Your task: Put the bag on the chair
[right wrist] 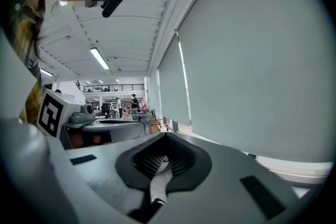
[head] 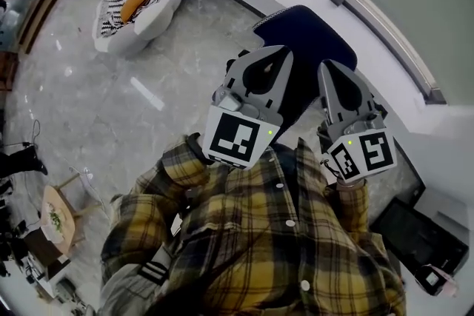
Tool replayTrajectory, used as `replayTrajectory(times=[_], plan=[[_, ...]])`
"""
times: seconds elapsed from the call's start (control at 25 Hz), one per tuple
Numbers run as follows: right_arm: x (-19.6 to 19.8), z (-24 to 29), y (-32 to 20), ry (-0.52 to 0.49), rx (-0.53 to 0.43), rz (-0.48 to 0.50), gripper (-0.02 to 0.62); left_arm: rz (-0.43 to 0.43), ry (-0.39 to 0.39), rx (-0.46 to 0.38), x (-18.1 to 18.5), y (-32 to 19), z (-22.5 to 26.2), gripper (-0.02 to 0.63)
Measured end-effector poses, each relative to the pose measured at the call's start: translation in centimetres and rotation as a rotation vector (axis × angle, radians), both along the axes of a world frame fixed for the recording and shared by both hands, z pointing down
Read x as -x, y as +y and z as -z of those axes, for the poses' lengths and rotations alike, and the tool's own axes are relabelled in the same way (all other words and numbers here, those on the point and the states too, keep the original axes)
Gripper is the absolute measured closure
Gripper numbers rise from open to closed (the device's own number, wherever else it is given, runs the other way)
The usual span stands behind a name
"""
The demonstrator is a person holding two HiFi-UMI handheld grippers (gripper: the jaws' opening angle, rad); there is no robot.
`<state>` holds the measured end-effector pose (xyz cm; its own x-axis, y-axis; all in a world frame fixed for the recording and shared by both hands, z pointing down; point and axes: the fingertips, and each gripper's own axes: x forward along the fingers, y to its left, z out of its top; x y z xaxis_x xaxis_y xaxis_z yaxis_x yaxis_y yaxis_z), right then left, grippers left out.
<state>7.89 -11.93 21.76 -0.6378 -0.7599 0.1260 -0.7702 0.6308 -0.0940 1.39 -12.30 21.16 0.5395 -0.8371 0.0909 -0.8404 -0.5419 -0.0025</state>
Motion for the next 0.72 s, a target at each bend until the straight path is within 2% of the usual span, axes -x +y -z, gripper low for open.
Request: replayTrajectory(times=[0.72], plan=[[0.7, -1.0, 0.0, 0.017, 0.028, 0.013, 0.580, 0.030, -0.013, 0.012, 1.8, -0.5, -0.6, 0.588]])
